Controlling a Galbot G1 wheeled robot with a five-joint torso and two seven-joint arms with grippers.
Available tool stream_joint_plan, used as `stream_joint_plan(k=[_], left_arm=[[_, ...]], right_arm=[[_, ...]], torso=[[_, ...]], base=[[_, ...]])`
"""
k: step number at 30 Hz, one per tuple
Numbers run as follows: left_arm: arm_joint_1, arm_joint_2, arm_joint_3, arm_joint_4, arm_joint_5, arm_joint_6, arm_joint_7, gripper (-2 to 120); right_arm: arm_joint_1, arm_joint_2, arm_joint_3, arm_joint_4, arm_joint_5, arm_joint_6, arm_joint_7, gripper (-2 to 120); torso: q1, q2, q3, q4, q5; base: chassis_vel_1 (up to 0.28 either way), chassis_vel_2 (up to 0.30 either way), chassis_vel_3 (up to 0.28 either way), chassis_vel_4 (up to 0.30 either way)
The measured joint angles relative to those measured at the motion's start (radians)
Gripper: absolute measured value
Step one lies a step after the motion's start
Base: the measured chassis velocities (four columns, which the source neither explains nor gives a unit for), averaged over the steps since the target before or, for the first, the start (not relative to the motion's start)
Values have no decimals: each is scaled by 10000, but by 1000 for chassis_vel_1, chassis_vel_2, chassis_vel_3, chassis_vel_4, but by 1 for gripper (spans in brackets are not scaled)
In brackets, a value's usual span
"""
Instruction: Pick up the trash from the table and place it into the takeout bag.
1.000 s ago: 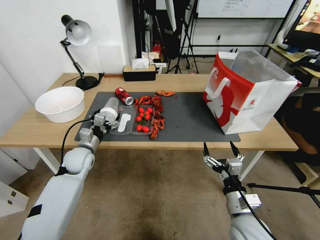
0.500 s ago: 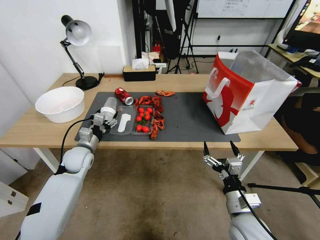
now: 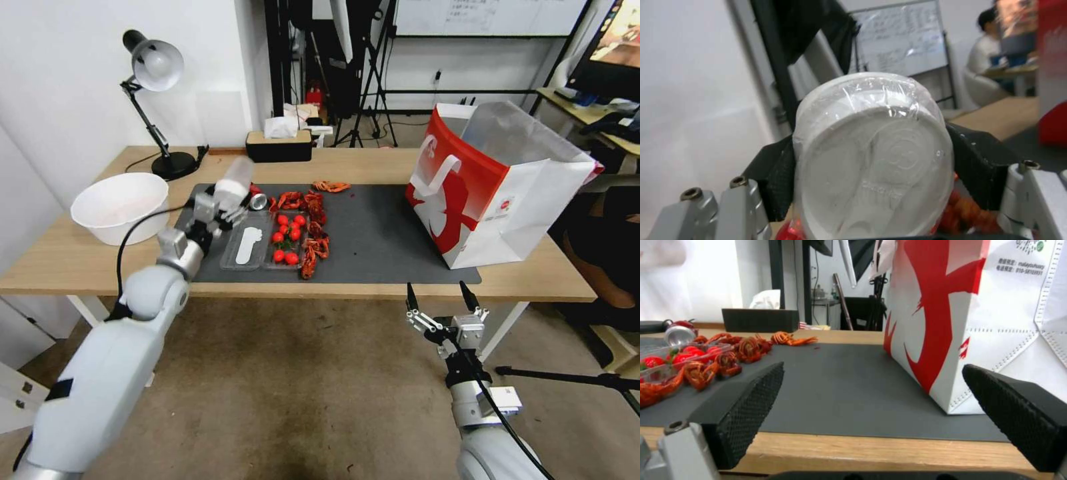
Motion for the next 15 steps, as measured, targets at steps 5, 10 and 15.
stream_joint_plan(k=[5, 10, 15], left_arm=[[-1057, 449, 1010, -322, -1453, 8, 509, 71], [-2359, 490, 2243, -292, -2597, -44, 963, 71], [-3172, 318, 3093, -96, -3060, -155, 1057, 71]], right_arm=[[-8, 30, 38, 29, 0, 3, 7, 100], [19, 48, 66, 58, 0, 3, 13, 100], [51, 50, 107, 67, -2, -8, 21, 100]], torso=[[0, -1, 0, 1, 0], [1, -1, 0, 0, 0], [1, -2, 0, 1, 1]], base=[[0, 0, 0, 0], [0, 0, 0, 0], [0, 0, 0, 0]])
